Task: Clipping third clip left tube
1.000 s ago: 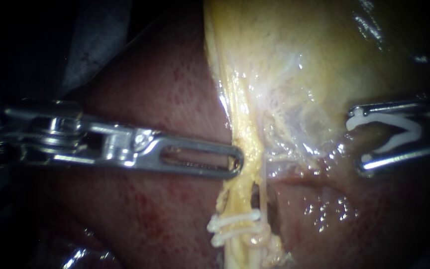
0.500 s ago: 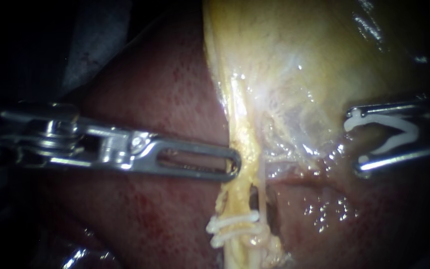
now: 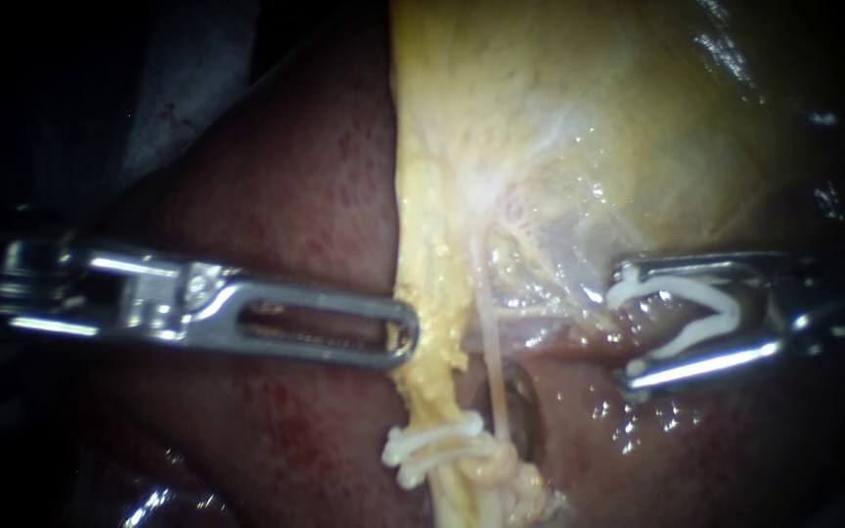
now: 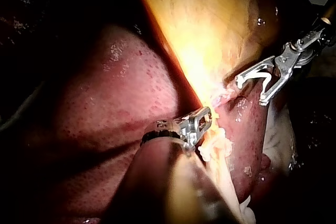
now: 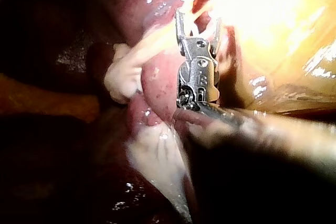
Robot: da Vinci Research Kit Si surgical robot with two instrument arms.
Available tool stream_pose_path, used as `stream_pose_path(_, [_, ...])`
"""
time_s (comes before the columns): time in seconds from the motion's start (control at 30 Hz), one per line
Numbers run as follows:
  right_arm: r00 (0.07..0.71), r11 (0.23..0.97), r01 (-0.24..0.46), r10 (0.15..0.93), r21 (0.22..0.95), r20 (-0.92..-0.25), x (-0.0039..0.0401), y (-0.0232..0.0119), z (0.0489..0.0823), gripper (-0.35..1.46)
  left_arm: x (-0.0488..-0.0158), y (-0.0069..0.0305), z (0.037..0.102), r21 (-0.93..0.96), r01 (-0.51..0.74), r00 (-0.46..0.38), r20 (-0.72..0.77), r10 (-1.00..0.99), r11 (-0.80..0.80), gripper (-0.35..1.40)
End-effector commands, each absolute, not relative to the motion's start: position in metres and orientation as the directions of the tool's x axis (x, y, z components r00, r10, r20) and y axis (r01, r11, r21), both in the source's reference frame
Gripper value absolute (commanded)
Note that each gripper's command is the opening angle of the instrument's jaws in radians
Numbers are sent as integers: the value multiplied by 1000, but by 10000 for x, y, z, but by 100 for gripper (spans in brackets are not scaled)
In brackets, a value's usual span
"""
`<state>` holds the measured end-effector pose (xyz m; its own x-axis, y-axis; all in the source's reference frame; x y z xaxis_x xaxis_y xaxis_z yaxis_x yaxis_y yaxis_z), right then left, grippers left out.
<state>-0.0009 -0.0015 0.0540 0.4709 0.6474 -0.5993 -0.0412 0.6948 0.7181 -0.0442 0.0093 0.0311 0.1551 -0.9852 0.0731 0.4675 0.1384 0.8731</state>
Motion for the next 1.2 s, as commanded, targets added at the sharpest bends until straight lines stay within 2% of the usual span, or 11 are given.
stream_pose_path(0.03, [474, 686, -40, 653, 727, -590, -5, -19, 541, 60, -440, 94, 308, 874, 467, 150, 72, -986, 135, -35])
stream_pose_path(0.37, [495, 654, -9, 660, 757, -564, 48, -64, 561, 58, -441, 91, 300, 874, 467, 144, 72, -987, 132, -35])
stream_pose_path(0.5, [499, 655, -5, 656, 755, -566, 62, -71, 570, 59, -442, 90, 299, 874, 468, 143, 72, -987, 131, -35])
stream_pose_path(0.8, [499, 653, -8, 659, 757, -563, 78, -66, 576, 58, -444, 88, 297, 873, 469, 141, 72, -987, 130, -35])
stream_pose_path(1.2, [518, 605, 11, 677, 796, -523, 94, -57, 580, 53, -449, 84, 297, 872, 473, 138, 73, -988, 130, -35])
